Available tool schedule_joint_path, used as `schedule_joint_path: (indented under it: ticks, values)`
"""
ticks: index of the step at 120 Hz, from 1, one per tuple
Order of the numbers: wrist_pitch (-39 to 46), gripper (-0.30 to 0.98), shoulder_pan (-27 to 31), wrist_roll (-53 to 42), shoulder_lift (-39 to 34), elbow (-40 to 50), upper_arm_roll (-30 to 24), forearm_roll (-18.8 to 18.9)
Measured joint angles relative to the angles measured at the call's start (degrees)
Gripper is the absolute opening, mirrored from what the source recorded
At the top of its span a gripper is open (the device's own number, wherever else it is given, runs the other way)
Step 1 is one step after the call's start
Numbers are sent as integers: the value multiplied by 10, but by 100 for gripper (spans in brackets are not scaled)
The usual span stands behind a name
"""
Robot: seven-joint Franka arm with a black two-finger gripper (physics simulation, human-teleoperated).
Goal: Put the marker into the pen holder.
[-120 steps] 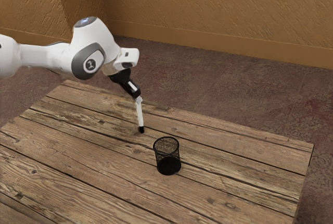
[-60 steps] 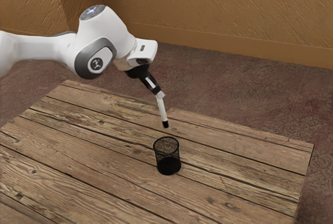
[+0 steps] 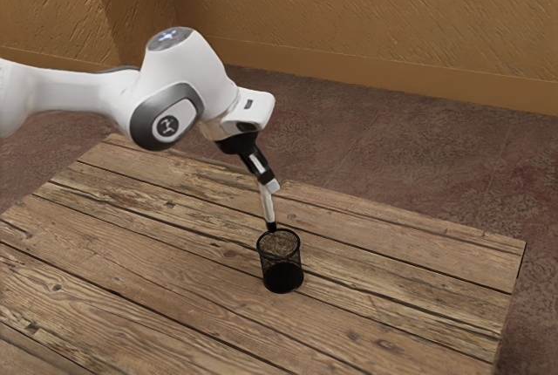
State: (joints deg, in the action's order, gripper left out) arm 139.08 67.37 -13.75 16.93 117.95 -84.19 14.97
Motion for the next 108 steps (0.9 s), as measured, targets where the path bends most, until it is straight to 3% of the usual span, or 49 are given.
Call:
schedule_joint_path:
  ticks: [63,81,97,108]
  values:
    - [-2,-9,0,16,-2,15,-8,1]
    - [-1,-9,-104,20,1,14,98,2]
    - [1,-9,-138,24,4,11,127,3]
    - [3,-9,-184,26,12,11,176,5]
